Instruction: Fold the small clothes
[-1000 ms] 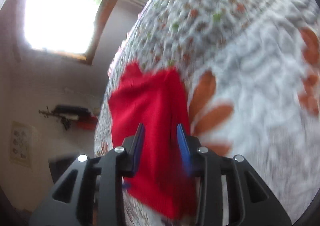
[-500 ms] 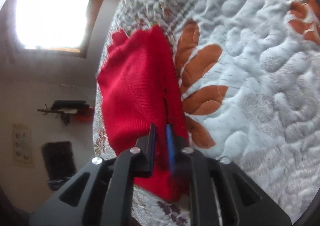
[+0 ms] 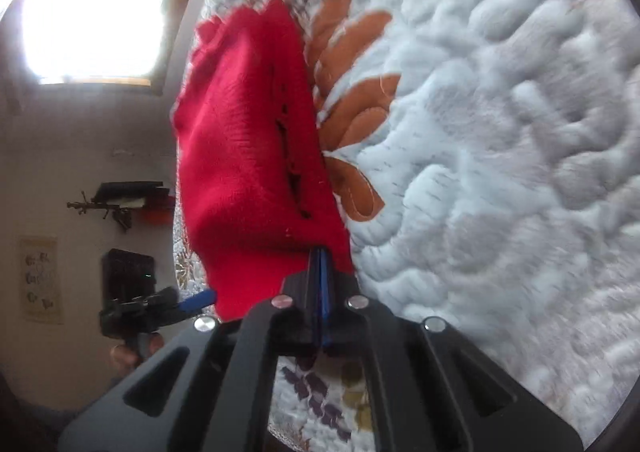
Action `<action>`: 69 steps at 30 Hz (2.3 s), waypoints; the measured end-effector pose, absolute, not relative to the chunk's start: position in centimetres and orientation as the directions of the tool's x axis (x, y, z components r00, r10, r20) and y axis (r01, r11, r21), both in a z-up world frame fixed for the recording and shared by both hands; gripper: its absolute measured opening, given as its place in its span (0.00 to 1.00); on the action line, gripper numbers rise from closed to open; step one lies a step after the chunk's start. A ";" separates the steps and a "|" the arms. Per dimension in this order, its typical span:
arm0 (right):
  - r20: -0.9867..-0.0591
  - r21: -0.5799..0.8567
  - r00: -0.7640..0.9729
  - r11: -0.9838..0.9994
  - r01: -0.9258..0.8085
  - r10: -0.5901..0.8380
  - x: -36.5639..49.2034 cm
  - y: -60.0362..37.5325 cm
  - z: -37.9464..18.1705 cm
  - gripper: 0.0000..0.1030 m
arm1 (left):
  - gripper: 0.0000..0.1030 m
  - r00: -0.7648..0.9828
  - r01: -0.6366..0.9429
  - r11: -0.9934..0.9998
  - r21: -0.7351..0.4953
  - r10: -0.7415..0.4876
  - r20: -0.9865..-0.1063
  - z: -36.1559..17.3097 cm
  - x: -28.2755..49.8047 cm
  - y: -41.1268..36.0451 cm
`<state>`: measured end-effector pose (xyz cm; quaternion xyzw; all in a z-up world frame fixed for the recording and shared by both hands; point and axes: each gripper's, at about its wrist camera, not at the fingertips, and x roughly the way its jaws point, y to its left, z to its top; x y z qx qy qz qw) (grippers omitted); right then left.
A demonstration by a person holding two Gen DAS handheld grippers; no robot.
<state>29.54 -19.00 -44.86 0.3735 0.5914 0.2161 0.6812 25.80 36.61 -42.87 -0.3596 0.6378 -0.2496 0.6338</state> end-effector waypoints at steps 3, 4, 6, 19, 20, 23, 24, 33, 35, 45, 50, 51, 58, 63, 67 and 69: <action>-0.631 0.772 0.200 0.632 0.068 0.749 29.0 -18.0 -42.0 0.09 | 0.62 0.113 -0.142 0.601 -0.787 -0.779 -0.616 -41.7 24.7 38.5; -0.635 0.768 0.179 0.639 0.040 0.752 28.7 -17.2 -41.5 0.09 | 0.66 0.127 -0.151 0.605 -0.782 -0.772 -0.622 -41.7 24.5 39.1; -0.634 0.769 0.128 0.639 0.009 0.762 28.4 -15.8 -41.9 0.09 | 0.67 0.147 -0.188 0.621 -0.761 -0.748 -0.647 -42.2 24.2 40.6; -0.679 0.724 0.165 0.690 -0.012 0.715 32.6 -19.7 -37.4 0.89 | 0.75 0.041 -0.129 0.546 -0.828 -0.831 -0.554 -47.2 27.5 41.3; -0.662 0.741 0.162 0.671 0.002 0.731 34.0 -20.4 -37.6 0.89 | 0.75 0.035 -0.126 0.523 -0.843 -0.847 -0.530 -47.8 27.7 41.1; -0.640 0.765 0.139 0.644 0.016 0.756 38.1 -21.3 -39.0 0.89 | 0.75 0.033 -0.105 0.478 -0.872 -0.875 -0.484 -48.6 27.6 40.7; -0.633 0.771 0.124 0.637 0.008 0.764 39.7 -20.9 -39.5 0.89 | 0.75 0.031 -0.098 0.460 -0.883 -0.885 -0.465 -48.7 27.6 40.5; -0.610 0.790 0.028 0.610 -0.052 0.792 44.7 -18.9 -42.2 0.90 | 0.69 -0.039 -0.044 0.341 -0.939 -0.940 -0.339 -50.1 28.0 38.2; -0.597 0.801 0.012 0.596 -0.058 0.802 45.1 -19.3 -42.8 0.91 | 0.67 -0.062 -0.039 0.316 -0.948 -0.948 -0.313 -50.4 28.3 37.6; -0.528 0.843 -0.003 0.523 -0.127 0.849 45.9 -18.3 -43.5 0.96 | 0.54 -0.095 -0.032 0.235 -0.972 -0.968 -0.231 -51.7 29.1 36.1; -0.488 0.861 -0.011 0.480 -0.167 0.873 46.3 -15.8 -43.7 0.97 | 0.54 -0.092 -0.017 0.243 -0.970 -0.966 -0.240 -51.3 28.9 36.1; -0.490 0.858 -0.015 0.480 -0.186 0.871 46.4 -15.2 -43.6 0.98 | 0.54 -0.096 -0.012 0.245 -0.969 -0.965 -0.243 -51.3 28.8 35.9; -0.482 0.853 -0.019 0.465 -0.239 0.876 46.9 -13.3 -43.0 0.98 | 0.54 -0.127 0.004 0.251 -0.968 -0.960 -0.250 -50.7 28.5 35.0; -0.485 0.848 -0.038 0.459 -0.266 0.874 47.1 -11.8 -42.7 0.98 | 0.52 -0.140 0.001 0.258 -0.966 -0.957 -0.256 -50.5 28.2 34.3; -0.508 0.834 -0.039 0.481 -0.270 0.860 47.1 -11.3 -42.2 0.97 | 0.49 -0.146 0.003 0.275 -0.962 -0.951 -0.272 -50.3 28.3 34.3; -0.524 0.825 -0.037 0.497 -0.269 0.851 47.1 -10.9 -41.7 0.95 | 0.44 -0.144 -0.002 0.289 -0.957 -0.948 -0.285 -50.4 28.4 34.3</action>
